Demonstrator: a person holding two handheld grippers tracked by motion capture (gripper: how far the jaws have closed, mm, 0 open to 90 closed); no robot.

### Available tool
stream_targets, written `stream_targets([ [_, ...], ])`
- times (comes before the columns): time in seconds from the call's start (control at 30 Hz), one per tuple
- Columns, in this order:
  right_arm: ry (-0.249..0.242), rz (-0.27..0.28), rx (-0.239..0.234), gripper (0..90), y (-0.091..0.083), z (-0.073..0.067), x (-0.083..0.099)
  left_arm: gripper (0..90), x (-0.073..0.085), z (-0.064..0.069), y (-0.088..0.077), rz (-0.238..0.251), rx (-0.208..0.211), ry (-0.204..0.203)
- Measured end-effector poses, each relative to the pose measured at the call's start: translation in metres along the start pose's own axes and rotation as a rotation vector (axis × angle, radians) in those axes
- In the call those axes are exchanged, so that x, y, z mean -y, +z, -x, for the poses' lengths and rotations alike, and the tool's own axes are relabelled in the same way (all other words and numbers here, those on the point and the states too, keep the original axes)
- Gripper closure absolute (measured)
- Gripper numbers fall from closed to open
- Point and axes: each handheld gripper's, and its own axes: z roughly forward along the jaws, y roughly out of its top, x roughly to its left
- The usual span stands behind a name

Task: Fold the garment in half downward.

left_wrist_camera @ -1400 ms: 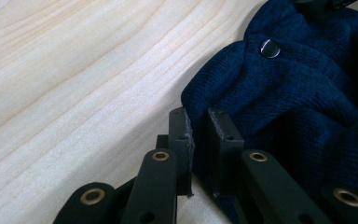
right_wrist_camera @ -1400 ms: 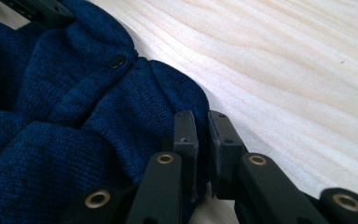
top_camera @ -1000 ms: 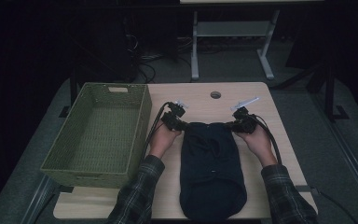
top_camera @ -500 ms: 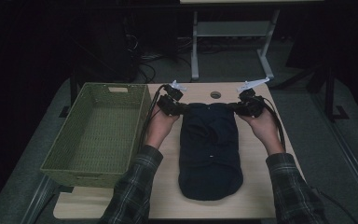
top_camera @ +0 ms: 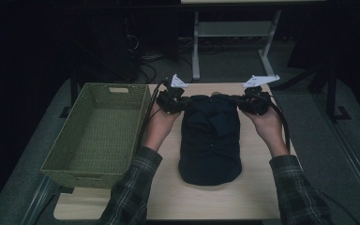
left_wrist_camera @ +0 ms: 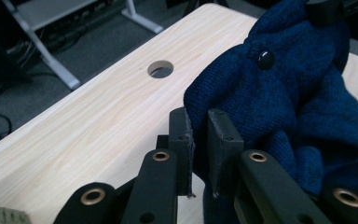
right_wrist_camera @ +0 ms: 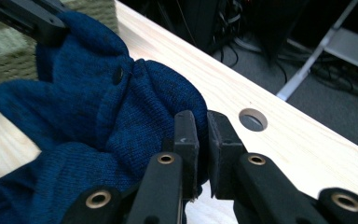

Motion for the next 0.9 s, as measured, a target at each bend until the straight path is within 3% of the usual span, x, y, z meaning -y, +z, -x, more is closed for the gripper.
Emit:
stream_targets([
  [0.33,-0.050,0.044,-0.031,82.3,-0.022,-0.025,0.020,79.9,0.022,0.021,-0.023,0.031,0.049,0.022],
  [0.4,-0.044,0.043,-0.038,82.2,-0.023,-0.028,0.025,79.8,0.025,0.025,-0.025,0.026,0.049,0.040],
  [0.9,-0.023,0.055,-0.076,80.0,-0.037,-0.052,0.055,78.2,0.051,0.047,-0.039,0.016,0.103,0.043],
])
